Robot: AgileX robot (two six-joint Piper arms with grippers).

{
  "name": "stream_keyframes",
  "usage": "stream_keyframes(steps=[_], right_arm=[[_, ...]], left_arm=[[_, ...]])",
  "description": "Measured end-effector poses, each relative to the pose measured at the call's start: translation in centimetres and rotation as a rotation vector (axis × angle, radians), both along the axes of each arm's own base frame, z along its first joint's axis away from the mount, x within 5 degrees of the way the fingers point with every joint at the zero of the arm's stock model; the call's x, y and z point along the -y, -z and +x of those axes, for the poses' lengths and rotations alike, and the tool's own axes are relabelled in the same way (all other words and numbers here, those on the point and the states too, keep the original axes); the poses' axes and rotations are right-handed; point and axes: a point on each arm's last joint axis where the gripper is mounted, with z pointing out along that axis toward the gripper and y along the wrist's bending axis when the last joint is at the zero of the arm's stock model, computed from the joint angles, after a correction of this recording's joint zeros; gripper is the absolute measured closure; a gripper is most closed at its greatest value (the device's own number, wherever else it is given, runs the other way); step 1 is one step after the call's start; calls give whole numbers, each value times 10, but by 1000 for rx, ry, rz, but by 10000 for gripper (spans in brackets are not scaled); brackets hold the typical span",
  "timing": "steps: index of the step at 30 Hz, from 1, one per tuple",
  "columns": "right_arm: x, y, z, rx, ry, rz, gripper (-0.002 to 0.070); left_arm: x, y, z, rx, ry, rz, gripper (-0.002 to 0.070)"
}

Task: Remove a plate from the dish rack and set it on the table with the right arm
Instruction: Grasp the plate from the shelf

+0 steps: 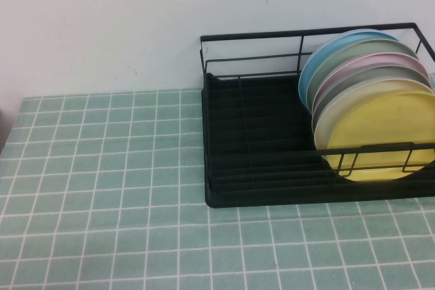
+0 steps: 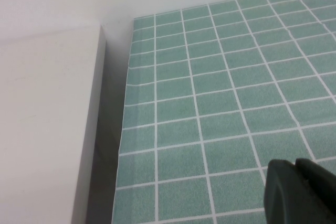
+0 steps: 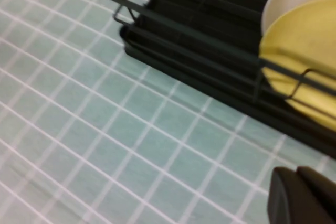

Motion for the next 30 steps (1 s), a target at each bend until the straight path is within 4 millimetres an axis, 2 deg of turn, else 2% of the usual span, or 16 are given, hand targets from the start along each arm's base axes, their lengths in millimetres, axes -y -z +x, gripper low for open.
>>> stream_keyframes(steps=[7,12,16,22,30], right_arm=[[8,-28,36,26,-74,-165,674],[13,-36,67,54,-167,-291,615],[13,-30,87,89,-319,-375,529],[15,-15,100,123,-483,-468,386],[18,-8,116,229,-525,-561,352]], left_arm=[[0,0,0,0,0,0,678],[0,0,0,0,0,0,678],[0,0,0,0,0,0,678],[0,0,0,0,0,0,678],[0,0,0,0,0,0,678]])
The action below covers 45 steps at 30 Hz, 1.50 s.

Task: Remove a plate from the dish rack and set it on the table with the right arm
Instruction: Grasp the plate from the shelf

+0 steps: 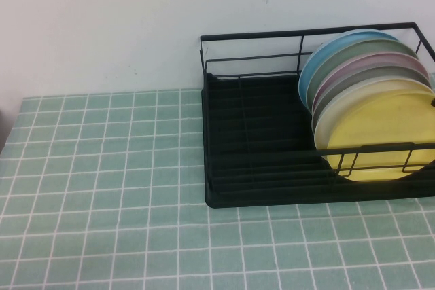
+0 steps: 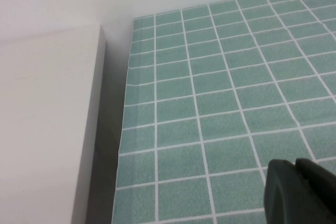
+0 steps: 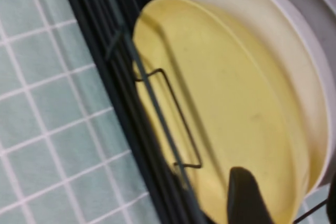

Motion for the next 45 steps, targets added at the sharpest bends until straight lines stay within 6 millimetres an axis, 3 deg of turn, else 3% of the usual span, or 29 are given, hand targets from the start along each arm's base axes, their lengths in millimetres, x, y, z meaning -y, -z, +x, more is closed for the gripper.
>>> stream_keyframes(steps=[8,39,42,45], right_arm=[[1,17,17,24,-24,-31,351],[3,60,48,28,-79,-77,355],[3,61,49,29,-79,-78,393],[3,60,50,43,-74,-78,510]], left_arm=[[0,0,0,0,0,0,678],[0,0,0,0,0,0,678],[0,0,0,0,0,0,678],[0,0,0,0,0,0,678]])
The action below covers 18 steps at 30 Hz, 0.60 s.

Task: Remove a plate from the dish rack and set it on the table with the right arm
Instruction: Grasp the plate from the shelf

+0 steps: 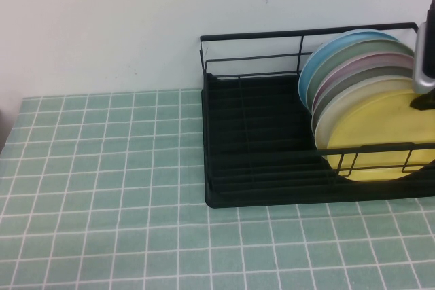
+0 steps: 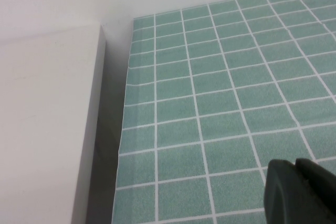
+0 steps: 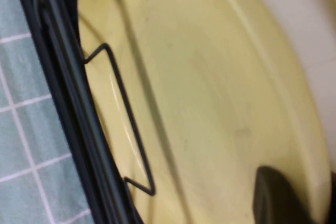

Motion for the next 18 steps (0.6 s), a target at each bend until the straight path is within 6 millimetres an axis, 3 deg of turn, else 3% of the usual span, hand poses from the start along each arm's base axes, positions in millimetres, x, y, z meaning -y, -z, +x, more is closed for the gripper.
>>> stream_keyframes(steps=[2,12,18], right_arm=[[0,-6,-2,24,-5,-5,583],[1,-54,-27,138,26,-5,582],[2,-92,-57,198,60,5,582]], left_arm=[[0,0,0,0,0,0,678],[0,0,0,0,0,0,678],[0,0,0,0,0,0,678]])
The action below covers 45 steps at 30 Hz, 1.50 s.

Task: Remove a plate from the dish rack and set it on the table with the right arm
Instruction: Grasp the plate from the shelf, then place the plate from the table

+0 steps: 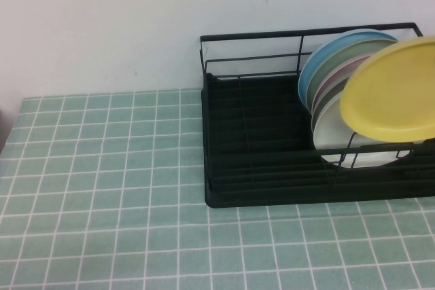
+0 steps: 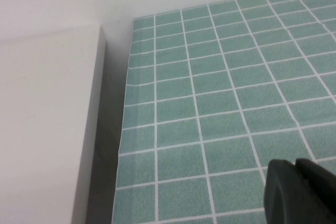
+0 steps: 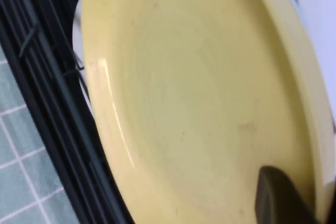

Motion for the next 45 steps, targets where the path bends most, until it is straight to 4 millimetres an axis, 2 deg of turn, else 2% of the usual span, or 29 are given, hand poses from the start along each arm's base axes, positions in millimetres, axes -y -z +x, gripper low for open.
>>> stream_keyframes(steps=[6,10,15,21,25,28,30,33,38,41,45], right_arm=[[4,-37,-35,76,100,26,582],[6,-70,-72,175,198,121,582],[10,-101,-123,215,444,379,582],[15,-111,-181,116,757,666,582],[12,-86,-207,-42,847,718,582],[7,-53,-221,-163,877,754,582],[2,-24,-225,-255,883,794,582],[-6,23,-227,-385,898,857,582],[-13,81,-223,-543,958,913,582],[-13,101,-218,-588,990,907,582],[-12,112,-200,-608,1015,894,582]], left_arm=[[0,0,0,0,0,0,678],[0,0,0,0,0,0,678],[0,0,0,0,0,0,678],[0,0,0,0,0,0,678],[0,0,0,0,0,0,678],[0,0,0,0,0,0,678],[0,0,0,0,0,0,678],[0,0,0,0,0,0,678],[0,0,0,0,0,0,678],[0,0,0,0,0,0,678],[0,0,0,0,0,0,678]])
